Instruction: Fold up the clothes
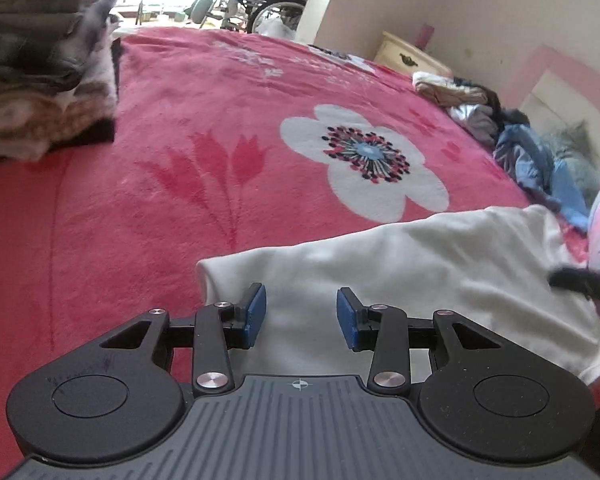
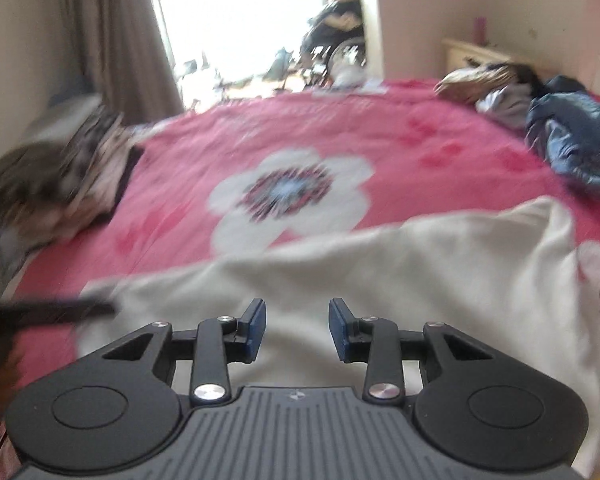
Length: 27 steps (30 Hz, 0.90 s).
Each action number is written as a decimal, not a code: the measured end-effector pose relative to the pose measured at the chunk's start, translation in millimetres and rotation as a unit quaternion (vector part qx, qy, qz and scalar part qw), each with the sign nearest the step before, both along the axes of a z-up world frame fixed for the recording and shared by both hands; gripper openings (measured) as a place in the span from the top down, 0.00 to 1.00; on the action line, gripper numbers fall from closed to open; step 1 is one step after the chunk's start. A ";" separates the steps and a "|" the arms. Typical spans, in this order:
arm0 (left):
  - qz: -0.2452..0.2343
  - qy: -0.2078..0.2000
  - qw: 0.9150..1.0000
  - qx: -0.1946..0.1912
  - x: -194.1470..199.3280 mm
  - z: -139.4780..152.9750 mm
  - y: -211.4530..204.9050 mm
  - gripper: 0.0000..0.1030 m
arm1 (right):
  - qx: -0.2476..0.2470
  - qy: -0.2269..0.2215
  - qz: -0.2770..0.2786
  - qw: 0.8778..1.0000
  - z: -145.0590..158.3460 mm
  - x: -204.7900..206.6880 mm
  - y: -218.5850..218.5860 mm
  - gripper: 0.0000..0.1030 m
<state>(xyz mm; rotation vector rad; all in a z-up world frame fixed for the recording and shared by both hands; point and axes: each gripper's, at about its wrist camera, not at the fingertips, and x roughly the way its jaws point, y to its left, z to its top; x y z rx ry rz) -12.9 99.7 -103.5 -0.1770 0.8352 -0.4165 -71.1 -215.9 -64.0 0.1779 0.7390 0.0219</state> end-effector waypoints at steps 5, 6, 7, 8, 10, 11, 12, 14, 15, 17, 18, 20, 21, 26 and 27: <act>-0.009 -0.022 1.000 0.003 3.1 7.8 -7.7 0.62 | 0.039 0.007 0.022 0.999 -16.1 42.1 -8.5 0.67; -0.007 -0.020 1.000 0.005 6.6 5.8 -10.5 0.62 | 0.039 0.009 0.034 0.999 -19.3 50.2 -4.6 0.67; -0.004 -0.016 1.000 0.008 9.8 2.6 -12.7 0.62 | 0.034 0.010 0.045 0.998 -21.7 55.2 1.2 0.67; 0.001 -0.008 1.000 0.012 13.2 -2.0 -14.5 0.62 | 0.030 0.011 0.057 0.998 -24.3 60.3 6.7 0.68; 0.014 0.005 1.000 0.025 17.6 -10.7 -15.5 0.62 | 0.023 0.015 0.063 0.998 -32.9 71.1 11.4 0.68; 0.019 0.010 0.999 0.030 18.6 -14.5 -15.0 0.62 | 0.014 0.023 0.058 0.998 -38.6 75.7 9.5 0.70; 0.021 0.011 0.999 0.028 18.6 -16.2 -13.5 0.62 | 0.006 0.030 0.053 0.998 -44.2 80.2 6.9 0.71; 0.019 0.009 0.999 0.024 17.4 -15.9 -10.6 0.62 | -0.020 0.039 0.031 0.999 -54.0 86.0 -12.8 0.74; 0.018 0.007 1.000 0.024 16.7 -16.0 -9.5 0.62 | -0.032 0.044 0.019 0.998 -58.8 88.8 -23.1 0.76; 0.014 0.005 1.000 0.023 15.6 -16.3 -7.9 0.62 | -0.039 0.044 -0.016 0.998 -61.1 90.2 -55.5 0.78; 0.014 0.003 1.000 0.023 15.3 -16.4 -7.6 0.62 | -0.038 0.044 -0.035 0.998 -60.7 90.2 -73.5 0.85; 0.012 0.001 1.000 0.022 14.5 -16.6 -7.0 0.62 | -0.037 0.043 -0.074 0.996 -59.7 90.2 -109.2 0.90; 0.013 0.000 1.000 0.021 14.1 -16.9 -6.5 0.62 | -0.051 0.043 -0.096 0.993 -56.4 89.9 -122.1 0.89; 0.021 -0.002 1.000 0.012 12.7 -18.6 -4.1 0.63 | -0.034 0.030 -0.134 0.990 -35.8 84.9 -159.6 0.83; 0.021 -0.003 1.000 0.011 12.7 -18.9 -3.7 0.63 | -0.040 0.023 -0.132 0.990 -31.7 85.7 -159.0 0.83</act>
